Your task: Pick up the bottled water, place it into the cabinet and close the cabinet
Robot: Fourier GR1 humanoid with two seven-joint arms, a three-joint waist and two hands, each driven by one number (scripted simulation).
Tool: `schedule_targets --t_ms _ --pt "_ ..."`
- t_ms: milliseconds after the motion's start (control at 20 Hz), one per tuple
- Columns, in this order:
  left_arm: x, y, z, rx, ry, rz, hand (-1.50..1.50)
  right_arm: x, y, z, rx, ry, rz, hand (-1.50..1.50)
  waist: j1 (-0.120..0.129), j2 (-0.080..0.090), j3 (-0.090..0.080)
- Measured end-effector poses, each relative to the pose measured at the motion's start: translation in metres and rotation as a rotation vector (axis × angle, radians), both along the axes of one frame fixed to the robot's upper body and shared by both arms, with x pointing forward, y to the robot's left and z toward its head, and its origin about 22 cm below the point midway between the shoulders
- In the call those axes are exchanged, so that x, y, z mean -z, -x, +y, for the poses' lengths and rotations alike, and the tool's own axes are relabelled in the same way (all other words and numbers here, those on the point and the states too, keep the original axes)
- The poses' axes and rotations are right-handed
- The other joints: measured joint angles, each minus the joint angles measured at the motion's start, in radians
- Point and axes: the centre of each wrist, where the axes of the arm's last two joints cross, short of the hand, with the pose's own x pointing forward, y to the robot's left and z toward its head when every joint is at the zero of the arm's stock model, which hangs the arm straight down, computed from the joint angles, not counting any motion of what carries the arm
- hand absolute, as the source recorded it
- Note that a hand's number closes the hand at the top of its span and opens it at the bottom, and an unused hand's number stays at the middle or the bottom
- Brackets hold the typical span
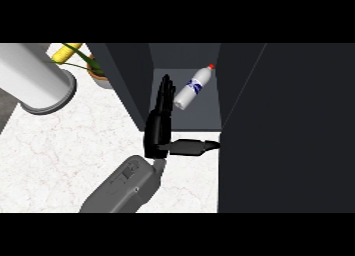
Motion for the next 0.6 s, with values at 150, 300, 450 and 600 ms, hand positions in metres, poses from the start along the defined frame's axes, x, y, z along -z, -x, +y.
schedule_targets --t_ms 150,300,450,600 --pt "0.003 0.028 0.002 0.015 0.029 0.001 -1.50 0.001 -0.002 0.002 0.003 -0.013 -0.005 -1.50 0.004 0.001 0.000" --pt "0.001 0.052 0.002 0.058 0.046 0.014 1.50 -0.001 -0.006 0.002 -0.006 -0.008 -0.010 1.50 0.003 0.002 0.000" --pt "0.004 0.079 0.007 0.102 0.047 0.018 1.50 0.000 -0.004 0.002 -0.050 -0.002 0.004 1.50 -0.001 0.002 0.000" --pt "0.008 0.099 0.027 0.120 0.047 0.022 1.50 0.000 -0.004 0.002 -0.100 0.008 0.018 1.50 -0.002 0.003 0.000"
